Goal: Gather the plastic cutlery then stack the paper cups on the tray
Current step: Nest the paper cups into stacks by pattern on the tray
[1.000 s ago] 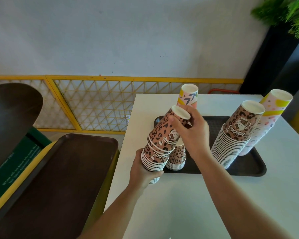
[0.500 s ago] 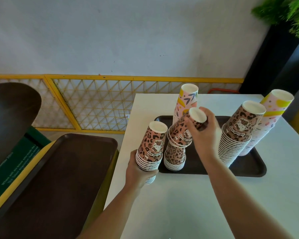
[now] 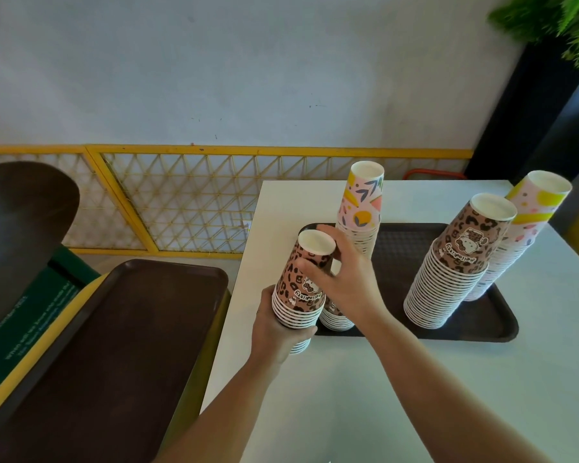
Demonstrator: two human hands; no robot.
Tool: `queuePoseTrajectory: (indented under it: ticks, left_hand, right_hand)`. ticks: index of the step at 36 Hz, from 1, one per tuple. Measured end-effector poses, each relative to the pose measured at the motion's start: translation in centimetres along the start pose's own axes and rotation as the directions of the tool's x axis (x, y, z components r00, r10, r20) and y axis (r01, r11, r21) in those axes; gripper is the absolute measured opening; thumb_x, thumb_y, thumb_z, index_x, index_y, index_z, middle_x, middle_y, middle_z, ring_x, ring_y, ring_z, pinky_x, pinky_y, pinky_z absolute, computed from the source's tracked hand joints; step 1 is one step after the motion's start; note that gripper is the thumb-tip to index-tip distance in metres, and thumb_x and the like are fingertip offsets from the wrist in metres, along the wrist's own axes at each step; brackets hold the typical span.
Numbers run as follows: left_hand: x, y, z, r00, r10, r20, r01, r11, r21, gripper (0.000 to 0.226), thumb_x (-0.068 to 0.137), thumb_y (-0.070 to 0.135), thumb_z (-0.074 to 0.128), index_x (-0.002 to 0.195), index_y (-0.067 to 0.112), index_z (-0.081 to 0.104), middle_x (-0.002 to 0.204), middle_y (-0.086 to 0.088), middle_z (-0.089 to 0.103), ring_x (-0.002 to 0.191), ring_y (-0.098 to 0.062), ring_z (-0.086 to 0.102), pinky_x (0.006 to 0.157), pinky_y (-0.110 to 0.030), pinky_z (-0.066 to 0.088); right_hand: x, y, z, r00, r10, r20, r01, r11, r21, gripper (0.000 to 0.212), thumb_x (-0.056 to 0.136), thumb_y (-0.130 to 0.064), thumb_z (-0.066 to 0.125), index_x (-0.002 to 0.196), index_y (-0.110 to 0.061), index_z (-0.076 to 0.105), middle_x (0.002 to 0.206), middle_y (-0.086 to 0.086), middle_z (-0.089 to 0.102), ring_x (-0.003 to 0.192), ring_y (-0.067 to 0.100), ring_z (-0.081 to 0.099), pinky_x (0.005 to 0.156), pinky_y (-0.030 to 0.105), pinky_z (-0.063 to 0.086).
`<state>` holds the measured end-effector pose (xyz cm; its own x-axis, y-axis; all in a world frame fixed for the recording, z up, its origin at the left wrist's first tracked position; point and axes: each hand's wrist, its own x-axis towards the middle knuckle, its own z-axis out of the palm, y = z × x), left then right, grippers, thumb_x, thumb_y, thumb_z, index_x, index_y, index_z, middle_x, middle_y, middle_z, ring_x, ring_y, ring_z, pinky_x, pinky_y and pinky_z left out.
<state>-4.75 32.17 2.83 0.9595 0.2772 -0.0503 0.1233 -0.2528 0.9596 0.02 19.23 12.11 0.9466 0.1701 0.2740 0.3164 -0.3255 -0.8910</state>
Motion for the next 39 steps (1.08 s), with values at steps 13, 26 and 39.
queuePoseTrajectory:
  ticks: [13,26,39]
  left_hand:
    - [-0.1,0.0,0.0,0.998,0.064,-0.007,-0.063,0.996,0.061,0.081,0.05,0.007,0.09,0.111,0.033,0.043,0.103,0.016,0.061,0.095,-0.001,0.06,0.068,-0.006,0.048]
    - [-0.4,-0.2,-0.3,0.999,0.0,-0.035,0.001,1.0,0.024,0.082,0.051,0.005,0.088,0.112,0.034,0.042,0.103,0.015,0.059,0.097,-0.012,0.059,0.074,-0.018,0.047]
    - [-0.3,0.2,-0.4,0.999,-0.035,-0.039,0.034,0.999,-0.036,0.084,0.053,0.002,0.088,0.114,0.033,0.039,0.103,0.017,0.056,0.095,-0.005,0.056,0.073,-0.013,0.045]
  right_hand:
    - [0.2,-0.8,-1.1,0.99,0.032,-0.135,-0.023,0.998,0.065,0.036,0.073,-0.031,0.076,0.102,-0.035,0.055,0.09,-0.02,0.062,0.089,-0.002,0.06,0.071,0.009,0.048]
    - [2.5,-1.0,-5.1,0.912,0.089,-0.401,-0.005,0.978,0.206,0.038,0.079,-0.036,0.069,0.112,-0.018,0.061,0.096,-0.005,0.067,0.089,0.007,0.065,0.076,0.027,0.054]
    - [2.0,1.7,-3.9,0.923,-0.014,-0.384,-0.027,0.994,-0.103,0.053,0.071,-0.031,0.078,0.118,-0.02,0.055,0.111,-0.004,0.062,0.097,0.005,0.054,0.071,0.0,0.039]
